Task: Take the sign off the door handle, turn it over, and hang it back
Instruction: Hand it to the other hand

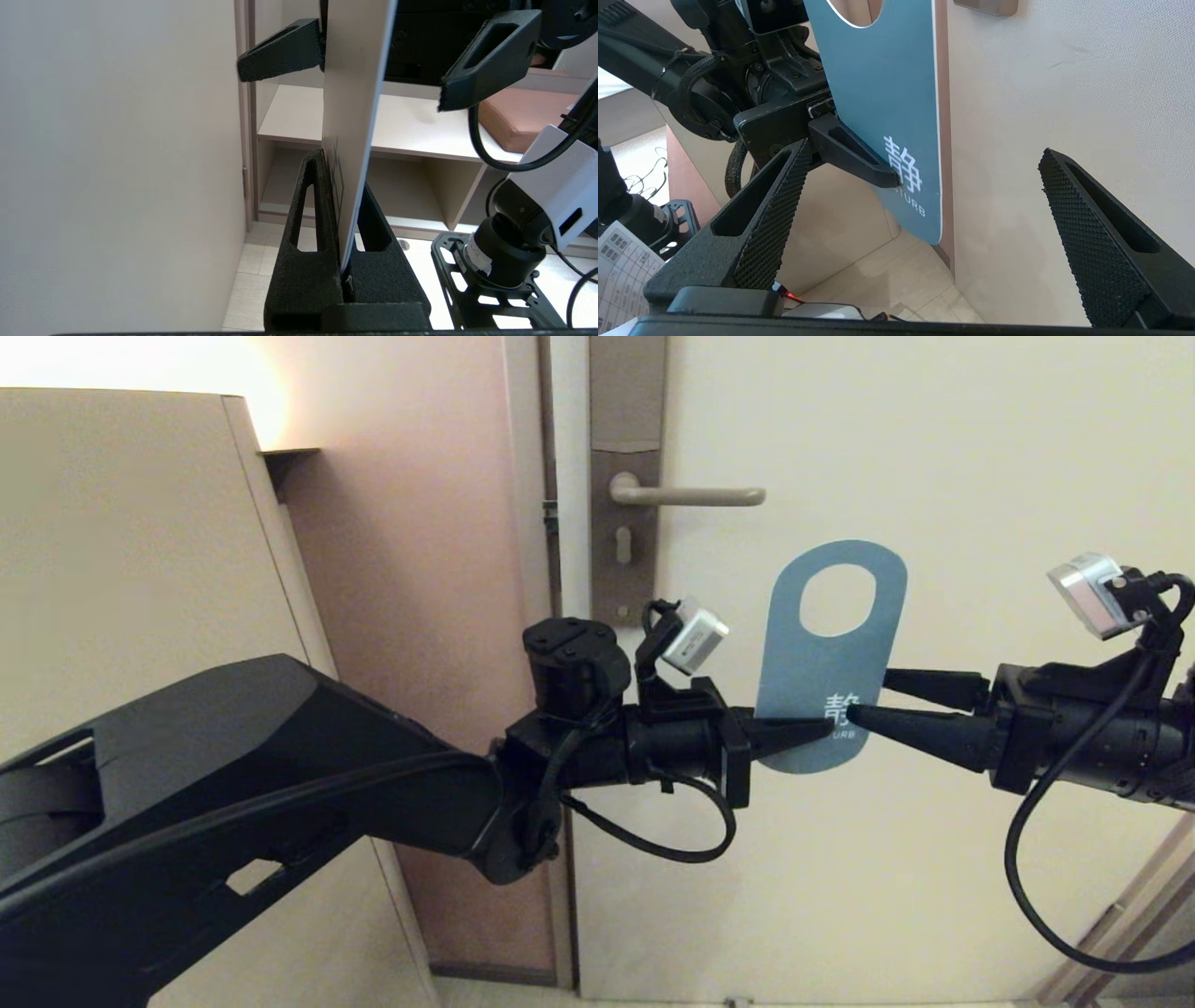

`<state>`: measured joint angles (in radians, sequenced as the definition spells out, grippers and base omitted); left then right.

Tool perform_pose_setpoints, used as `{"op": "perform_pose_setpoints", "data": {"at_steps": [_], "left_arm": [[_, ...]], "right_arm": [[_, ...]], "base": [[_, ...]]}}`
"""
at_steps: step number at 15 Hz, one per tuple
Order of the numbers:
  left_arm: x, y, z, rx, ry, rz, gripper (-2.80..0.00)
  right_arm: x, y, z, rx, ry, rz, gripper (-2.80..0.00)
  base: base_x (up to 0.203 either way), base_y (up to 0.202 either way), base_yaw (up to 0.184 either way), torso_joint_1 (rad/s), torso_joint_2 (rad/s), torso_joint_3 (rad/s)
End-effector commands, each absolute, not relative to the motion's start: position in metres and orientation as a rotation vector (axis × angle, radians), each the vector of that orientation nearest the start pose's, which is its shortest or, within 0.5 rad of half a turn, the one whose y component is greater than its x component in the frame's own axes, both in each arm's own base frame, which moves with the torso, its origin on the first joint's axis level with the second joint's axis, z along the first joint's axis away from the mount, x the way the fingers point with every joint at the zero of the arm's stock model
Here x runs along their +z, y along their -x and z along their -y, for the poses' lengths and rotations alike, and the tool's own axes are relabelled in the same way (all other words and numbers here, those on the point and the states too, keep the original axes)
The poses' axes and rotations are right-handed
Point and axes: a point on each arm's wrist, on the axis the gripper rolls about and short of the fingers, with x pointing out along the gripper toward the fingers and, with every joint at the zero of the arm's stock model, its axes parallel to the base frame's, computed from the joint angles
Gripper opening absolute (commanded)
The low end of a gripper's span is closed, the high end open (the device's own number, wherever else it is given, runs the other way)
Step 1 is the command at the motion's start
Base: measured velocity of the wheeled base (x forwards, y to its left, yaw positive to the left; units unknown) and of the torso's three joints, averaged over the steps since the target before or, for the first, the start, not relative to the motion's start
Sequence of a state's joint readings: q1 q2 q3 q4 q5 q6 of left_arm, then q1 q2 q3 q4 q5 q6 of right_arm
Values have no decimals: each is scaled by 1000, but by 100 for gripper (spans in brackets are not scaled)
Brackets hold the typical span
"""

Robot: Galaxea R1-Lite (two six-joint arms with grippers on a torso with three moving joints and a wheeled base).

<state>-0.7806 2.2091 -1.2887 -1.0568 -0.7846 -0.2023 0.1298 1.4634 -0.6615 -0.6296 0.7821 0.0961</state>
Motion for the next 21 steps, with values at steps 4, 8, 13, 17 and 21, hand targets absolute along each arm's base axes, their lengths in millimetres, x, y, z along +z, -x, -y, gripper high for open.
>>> {"op": "perform_pose_setpoints", "data": {"at_steps": [4,8,13,17,21], "left_arm": [[161,-301,321,-1575,160,-2,-280],[163,-301,320,-1576,159,3,-280],[163,-301,320,-1568,159,4,-280],[163,-301,321,-1555,158,10,-280],[161,-300,324,-1533,138,25,-280]], "right_arm": [[209,-234,-47,907,-146,-210,0],[203,-236,-32,842,-160,-227,0],[195,-234,-1,712,-183,-241,0],[193,-235,16,642,-192,-238,0],[192,-234,18,632,-195,-241,0]], "base": [[0,0,0,0,0,0],[0,0,0,0,0,0],[0,0,0,0,0,0],[0,0,0,0,0,0],[0,0,0,0,0,0]]}}
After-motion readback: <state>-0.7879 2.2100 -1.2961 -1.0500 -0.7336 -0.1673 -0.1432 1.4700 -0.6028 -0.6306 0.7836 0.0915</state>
